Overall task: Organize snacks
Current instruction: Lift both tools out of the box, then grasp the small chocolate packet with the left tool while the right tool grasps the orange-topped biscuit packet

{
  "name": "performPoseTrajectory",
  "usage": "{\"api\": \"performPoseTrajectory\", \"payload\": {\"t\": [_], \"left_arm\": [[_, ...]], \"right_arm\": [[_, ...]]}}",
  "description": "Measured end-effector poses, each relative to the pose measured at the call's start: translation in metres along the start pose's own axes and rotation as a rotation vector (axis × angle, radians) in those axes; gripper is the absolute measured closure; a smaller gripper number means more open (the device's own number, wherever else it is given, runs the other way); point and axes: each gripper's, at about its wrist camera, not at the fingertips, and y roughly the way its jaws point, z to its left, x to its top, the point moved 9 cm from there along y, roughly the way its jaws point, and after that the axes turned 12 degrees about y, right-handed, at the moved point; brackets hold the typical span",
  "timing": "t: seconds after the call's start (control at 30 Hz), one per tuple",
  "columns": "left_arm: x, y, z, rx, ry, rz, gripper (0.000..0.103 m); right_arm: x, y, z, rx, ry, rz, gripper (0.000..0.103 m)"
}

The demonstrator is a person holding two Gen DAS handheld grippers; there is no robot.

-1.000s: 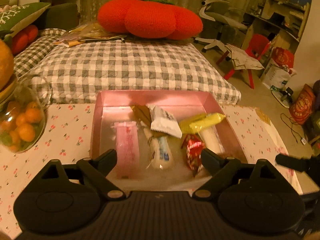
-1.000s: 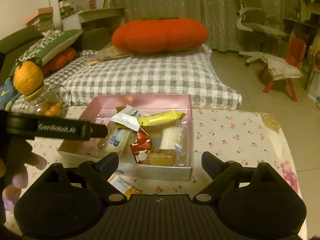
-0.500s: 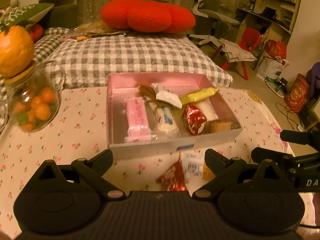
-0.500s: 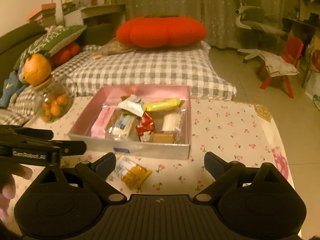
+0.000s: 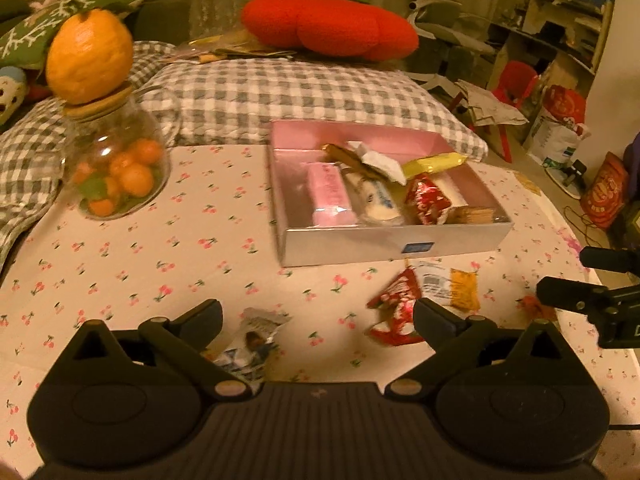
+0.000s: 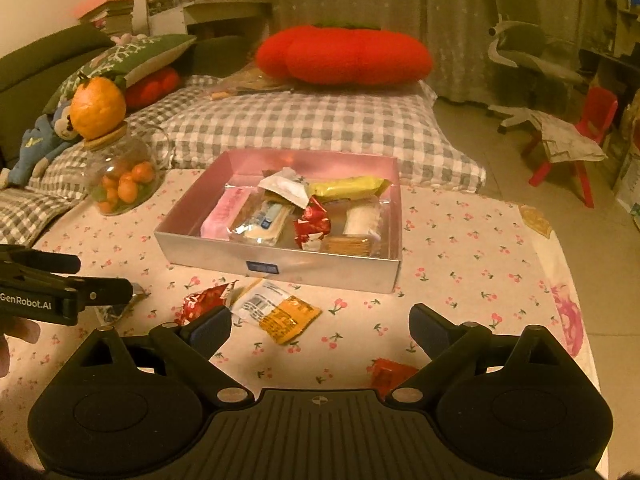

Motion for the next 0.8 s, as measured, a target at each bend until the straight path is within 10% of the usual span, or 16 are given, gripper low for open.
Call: {"api": "performPoseTrajectory", "payload": {"t": [0.8], "left_arm": [[-0.055,0.009,0.031,0.054,0.017,0.035,0.000]], "right_arm": [[-0.061,0.007,0.009,-0.022,-0.259,0.016,0.005]]}}
